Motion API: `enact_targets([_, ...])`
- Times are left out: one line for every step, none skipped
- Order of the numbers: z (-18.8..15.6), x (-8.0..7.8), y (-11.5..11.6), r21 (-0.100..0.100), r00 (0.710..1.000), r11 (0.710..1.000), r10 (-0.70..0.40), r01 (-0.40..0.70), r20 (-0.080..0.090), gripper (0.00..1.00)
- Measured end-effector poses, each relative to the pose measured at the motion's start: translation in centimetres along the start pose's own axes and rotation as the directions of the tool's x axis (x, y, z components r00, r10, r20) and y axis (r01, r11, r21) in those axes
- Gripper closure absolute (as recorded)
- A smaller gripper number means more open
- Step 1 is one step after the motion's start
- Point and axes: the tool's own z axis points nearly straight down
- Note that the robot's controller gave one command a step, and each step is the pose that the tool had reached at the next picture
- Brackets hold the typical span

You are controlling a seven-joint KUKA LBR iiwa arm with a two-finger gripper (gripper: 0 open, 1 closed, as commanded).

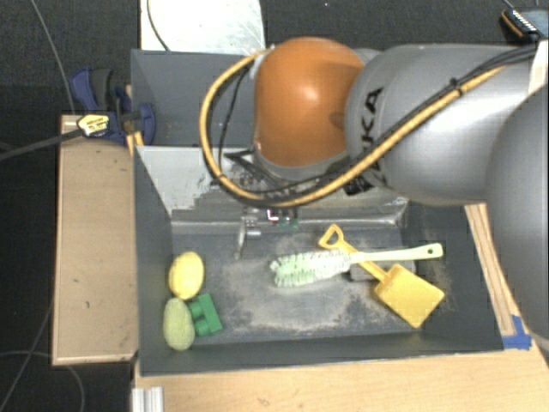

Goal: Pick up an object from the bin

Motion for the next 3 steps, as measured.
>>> enact_targets([0.0, 0.0, 0.0, 0.0, 1.0, 1.0, 0.0, 0.0, 0.0, 0.0])
enact_targets([7.8, 5.2, 1.0, 0.0, 0.991, 0.991, -0.131, 0.131, -0.004, 0.0])
enact_targets([8.7, 5.9, 1.9, -0.002, 0.997, 0.997, -0.077, 0.077, 0.01, 0.0])
